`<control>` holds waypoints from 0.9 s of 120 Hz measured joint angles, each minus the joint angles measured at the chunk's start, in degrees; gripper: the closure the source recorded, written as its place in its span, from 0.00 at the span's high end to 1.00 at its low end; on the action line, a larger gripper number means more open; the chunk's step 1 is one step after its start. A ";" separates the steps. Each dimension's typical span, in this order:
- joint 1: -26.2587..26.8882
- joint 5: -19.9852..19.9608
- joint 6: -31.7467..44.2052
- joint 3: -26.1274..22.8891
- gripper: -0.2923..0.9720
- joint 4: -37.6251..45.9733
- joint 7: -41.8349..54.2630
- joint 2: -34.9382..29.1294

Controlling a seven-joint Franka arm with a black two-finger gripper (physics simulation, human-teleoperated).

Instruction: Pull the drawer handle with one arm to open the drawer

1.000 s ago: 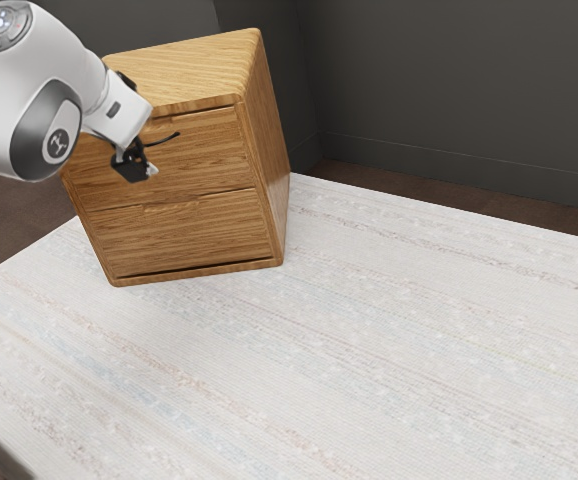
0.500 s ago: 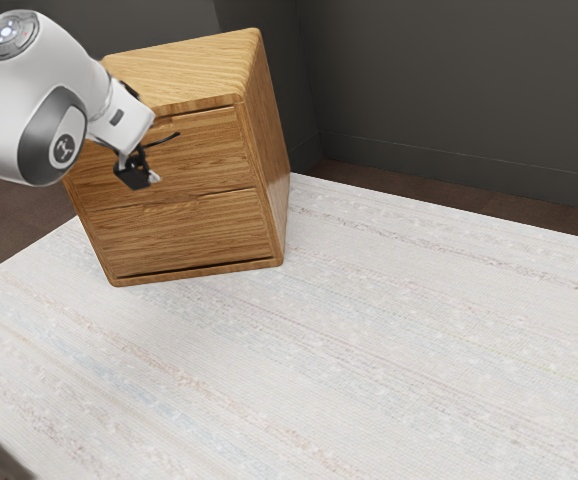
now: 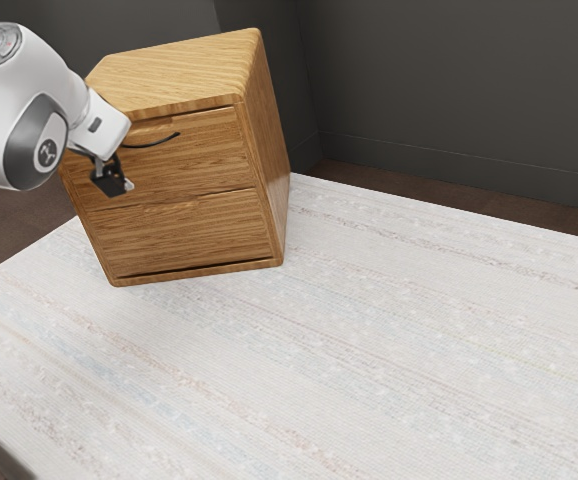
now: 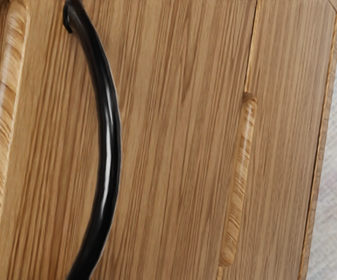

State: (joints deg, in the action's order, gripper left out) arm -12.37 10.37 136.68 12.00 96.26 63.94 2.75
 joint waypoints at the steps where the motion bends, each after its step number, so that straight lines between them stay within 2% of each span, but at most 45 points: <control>1: 0.05 -0.01 0.00 0.00 0.77 0.00 0.00 0.01; 71: 1.65 -1.31 0.26 -0.12 0.79 1.16 -0.14 0.34; 81: 1.70 -1.51 -0.01 -0.27 0.76 1.48 -0.66 -0.01; 92: 2.17 -0.36 -1.75 -0.55 0.72 1.98 -2.12 -1.49; 108: 3.51 2.67 -3.25 -0.57 0.78 5.29 -4.57 -4.39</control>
State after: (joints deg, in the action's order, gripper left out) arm -8.87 13.04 133.43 11.43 101.54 59.36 -1.64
